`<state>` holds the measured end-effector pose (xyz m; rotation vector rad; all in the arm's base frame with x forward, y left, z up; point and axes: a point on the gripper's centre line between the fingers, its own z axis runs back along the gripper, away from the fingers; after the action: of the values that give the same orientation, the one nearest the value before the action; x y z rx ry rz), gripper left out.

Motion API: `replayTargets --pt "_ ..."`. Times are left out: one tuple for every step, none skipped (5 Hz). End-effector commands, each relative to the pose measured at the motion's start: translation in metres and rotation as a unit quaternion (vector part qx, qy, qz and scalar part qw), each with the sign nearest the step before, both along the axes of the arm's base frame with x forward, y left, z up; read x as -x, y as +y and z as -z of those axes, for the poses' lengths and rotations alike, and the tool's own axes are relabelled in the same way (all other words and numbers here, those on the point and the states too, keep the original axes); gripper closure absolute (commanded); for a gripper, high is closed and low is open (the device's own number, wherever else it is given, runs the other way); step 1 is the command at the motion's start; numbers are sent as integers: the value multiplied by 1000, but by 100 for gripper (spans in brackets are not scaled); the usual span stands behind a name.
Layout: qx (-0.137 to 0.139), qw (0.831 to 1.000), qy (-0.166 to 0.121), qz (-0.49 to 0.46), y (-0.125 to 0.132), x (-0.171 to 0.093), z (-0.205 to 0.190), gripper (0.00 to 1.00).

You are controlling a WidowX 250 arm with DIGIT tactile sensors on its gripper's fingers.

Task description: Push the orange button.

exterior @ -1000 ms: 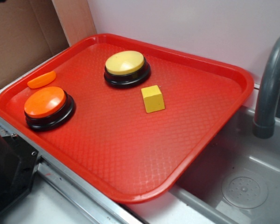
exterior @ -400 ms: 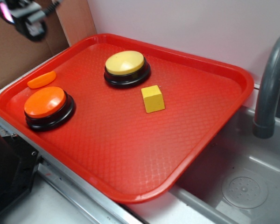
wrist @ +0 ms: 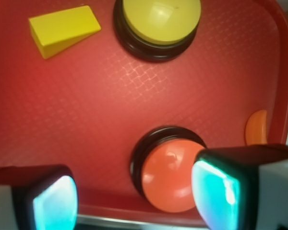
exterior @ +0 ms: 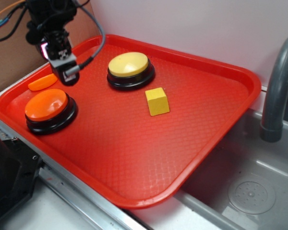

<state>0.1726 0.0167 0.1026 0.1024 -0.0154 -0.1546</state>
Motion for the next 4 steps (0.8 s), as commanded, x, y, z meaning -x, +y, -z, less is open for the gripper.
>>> replayTargets --pt "11 997 -26 -74 48 17 24 0" --pt "8 996 -22 -83 56 7 33 0" --pt "8 996 -2 -87 51 2 43 0" --pt "11 994 -1 -110 53 6 44 0"
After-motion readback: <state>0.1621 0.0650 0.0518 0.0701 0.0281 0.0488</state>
